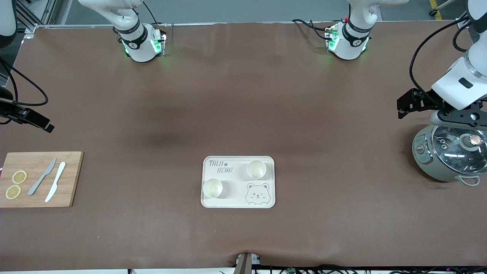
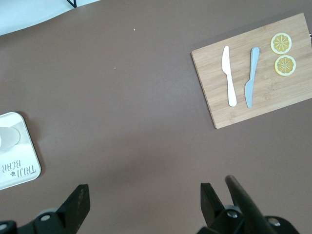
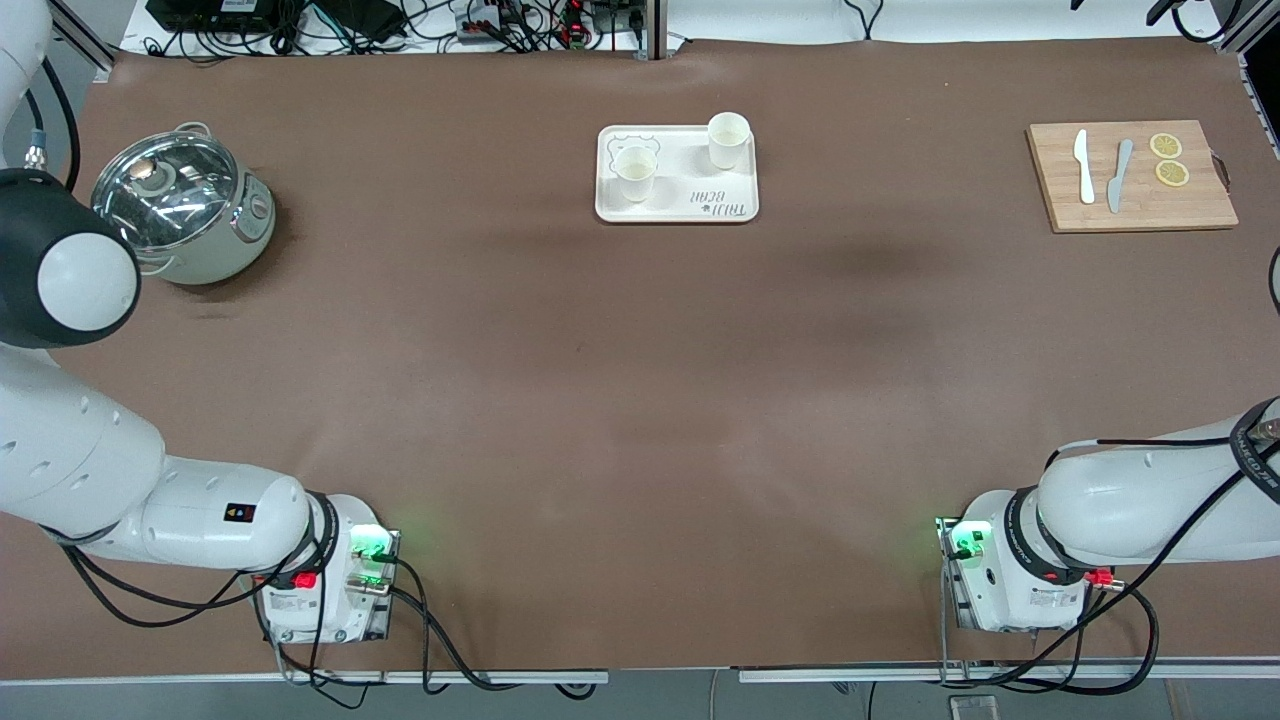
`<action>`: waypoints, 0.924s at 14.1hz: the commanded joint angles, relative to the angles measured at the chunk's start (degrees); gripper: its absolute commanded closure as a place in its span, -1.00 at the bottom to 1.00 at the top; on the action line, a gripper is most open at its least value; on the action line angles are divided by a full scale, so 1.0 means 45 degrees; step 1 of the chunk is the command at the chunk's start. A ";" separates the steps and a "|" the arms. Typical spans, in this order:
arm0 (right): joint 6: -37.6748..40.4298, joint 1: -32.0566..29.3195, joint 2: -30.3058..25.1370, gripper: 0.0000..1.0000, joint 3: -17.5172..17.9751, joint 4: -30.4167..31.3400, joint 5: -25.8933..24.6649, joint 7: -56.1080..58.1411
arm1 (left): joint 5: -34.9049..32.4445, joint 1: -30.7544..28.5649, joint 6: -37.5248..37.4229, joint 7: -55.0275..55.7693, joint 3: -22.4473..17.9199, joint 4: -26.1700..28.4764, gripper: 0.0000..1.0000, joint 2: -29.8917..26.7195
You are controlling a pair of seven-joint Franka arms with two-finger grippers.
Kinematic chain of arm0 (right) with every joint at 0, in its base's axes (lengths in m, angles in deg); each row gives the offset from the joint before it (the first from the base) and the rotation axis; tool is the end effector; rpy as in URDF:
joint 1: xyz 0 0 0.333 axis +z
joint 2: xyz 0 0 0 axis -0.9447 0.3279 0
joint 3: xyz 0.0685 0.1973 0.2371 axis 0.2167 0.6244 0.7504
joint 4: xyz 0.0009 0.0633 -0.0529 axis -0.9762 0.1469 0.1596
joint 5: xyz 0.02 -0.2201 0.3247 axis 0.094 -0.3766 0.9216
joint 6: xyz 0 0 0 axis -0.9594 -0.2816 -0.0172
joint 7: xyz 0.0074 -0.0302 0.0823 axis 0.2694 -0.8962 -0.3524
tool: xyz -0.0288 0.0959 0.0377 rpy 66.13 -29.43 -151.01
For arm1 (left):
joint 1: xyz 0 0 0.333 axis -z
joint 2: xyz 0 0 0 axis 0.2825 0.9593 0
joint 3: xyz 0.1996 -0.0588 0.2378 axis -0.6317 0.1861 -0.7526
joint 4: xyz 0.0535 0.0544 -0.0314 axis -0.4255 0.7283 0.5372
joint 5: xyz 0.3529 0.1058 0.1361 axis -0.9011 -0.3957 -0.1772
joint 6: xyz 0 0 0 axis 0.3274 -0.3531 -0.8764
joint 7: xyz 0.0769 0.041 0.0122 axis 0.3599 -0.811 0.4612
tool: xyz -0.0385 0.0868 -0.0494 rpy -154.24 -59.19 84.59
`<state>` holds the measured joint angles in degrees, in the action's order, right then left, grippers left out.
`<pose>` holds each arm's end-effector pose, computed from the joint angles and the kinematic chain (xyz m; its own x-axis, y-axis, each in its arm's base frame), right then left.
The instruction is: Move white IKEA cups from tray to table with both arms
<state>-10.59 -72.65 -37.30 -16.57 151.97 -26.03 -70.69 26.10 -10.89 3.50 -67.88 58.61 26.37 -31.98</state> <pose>0.5875 -0.0429 0.5937 0.9496 -0.3071 0.0635 -0.3060 -0.9517 -0.0259 0.5956 -0.0882 0.6334 0.9820 -0.1855 0.0341 -0.1835 -0.9815 -0.0551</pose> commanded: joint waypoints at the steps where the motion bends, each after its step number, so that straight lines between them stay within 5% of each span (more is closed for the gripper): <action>1: -0.0103 -0.0247 0.0070 -1.00 0.0245 -0.0002 -0.0216 -0.0086 | 0.0131 -0.0095 0.0209 0.0015 0.0060 0.0027 -1.00 0.0023; 7: -0.0220 -0.0306 0.0090 -1.00 0.0245 0.0017 -0.0216 -0.0086 | 0.0442 0.0685 0.1477 0.1782 0.0216 0.0028 -1.00 0.1407; 13: -0.0318 -0.0267 0.0148 -1.00 0.0245 0.0037 -0.0216 -0.0086 | 0.0288 0.3338 0.3195 0.4950 -0.0017 -0.1552 -1.00 0.5018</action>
<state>-11.56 -72.79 -36.56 -16.57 152.10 -26.03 -70.69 27.13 0.70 17.05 -49.47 59.61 25.23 -15.72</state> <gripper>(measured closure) 0.000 0.000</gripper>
